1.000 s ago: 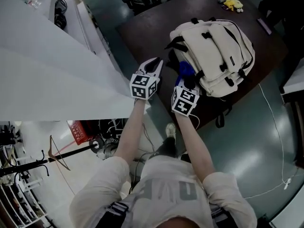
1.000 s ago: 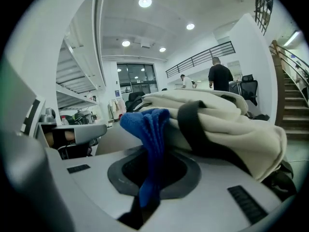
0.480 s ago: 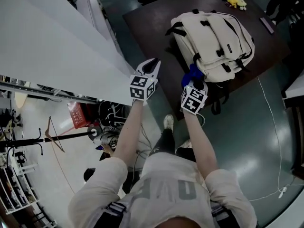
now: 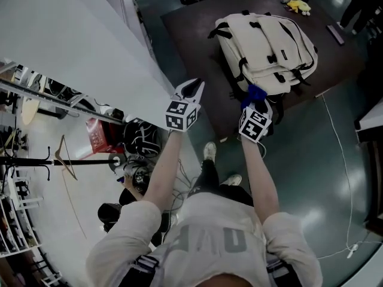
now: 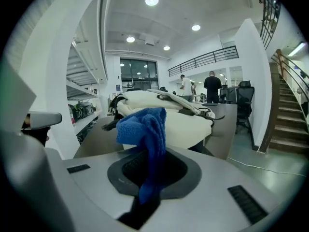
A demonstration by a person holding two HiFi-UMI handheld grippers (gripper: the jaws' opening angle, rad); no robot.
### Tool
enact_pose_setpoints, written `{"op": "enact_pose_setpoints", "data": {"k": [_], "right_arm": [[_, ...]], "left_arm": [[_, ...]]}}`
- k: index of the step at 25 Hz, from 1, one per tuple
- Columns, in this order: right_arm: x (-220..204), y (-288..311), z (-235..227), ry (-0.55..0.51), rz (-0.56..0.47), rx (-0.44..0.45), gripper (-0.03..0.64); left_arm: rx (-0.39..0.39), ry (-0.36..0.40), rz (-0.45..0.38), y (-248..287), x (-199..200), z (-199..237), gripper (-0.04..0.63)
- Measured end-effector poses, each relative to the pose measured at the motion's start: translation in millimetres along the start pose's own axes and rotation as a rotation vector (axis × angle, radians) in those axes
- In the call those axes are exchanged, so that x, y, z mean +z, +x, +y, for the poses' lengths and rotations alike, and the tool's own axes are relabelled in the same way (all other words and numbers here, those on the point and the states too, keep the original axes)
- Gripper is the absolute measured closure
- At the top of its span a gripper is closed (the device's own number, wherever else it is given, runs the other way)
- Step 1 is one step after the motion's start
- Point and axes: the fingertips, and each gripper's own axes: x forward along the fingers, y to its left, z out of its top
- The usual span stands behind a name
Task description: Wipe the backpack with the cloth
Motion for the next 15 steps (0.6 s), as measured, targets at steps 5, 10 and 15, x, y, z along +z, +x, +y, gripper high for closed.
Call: {"op": "enact_pose_setpoints", "data": {"k": [5, 10, 15], "right_arm": [[15, -21, -28, -0.011, -0.054, 0.021, 0.578], [55, -32, -42, -0.035, -0.142, 0.049, 0.580], [131, -11, -44, -0.167, -0.267, 0.128, 0.580]], "left_arm": [[0.016, -0.072, -0.069, 2, 10, -25, 0.554], [-0.018, -0.098, -0.108, 30, 34, -54, 0.574], [0.009, -0.159, -0.131, 78, 71, -53, 0.591]]}}
